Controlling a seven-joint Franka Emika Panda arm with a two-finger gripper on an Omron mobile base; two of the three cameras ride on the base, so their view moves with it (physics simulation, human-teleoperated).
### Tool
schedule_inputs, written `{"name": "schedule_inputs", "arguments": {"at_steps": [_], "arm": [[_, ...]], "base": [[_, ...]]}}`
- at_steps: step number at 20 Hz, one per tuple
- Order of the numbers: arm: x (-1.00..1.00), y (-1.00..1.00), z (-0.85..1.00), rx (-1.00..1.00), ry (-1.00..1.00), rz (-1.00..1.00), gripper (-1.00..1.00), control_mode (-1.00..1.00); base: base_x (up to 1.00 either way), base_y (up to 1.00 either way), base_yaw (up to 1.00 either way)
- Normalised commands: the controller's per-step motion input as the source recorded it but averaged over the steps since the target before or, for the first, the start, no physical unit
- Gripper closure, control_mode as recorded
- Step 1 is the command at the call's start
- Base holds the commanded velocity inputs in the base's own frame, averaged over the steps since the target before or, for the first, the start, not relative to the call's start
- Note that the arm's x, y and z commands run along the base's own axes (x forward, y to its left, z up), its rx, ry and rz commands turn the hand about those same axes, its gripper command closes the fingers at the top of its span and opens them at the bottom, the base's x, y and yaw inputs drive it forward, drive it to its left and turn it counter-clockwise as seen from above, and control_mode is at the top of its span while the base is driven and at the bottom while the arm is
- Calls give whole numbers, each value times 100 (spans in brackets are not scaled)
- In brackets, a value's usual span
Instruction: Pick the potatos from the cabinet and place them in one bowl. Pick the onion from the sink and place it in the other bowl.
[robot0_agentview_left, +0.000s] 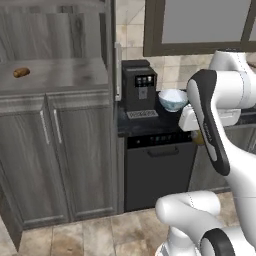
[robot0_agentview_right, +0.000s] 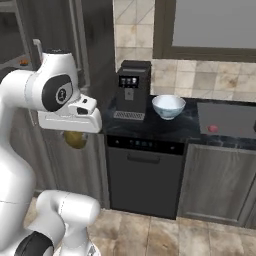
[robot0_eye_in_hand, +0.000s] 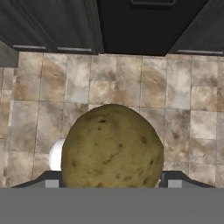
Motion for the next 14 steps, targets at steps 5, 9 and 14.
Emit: {"name": "schedule_inputs", "arguments": {"at_steps": [5, 9, 14], "arm": [[0, 0, 0, 0, 0, 0, 100, 100], [0, 0, 0, 0, 0, 0, 100, 100], [0, 0, 0, 0, 0, 0, 100, 100]], "base": [[3, -72, 0], [14, -64, 0], [26, -56, 0]]}}
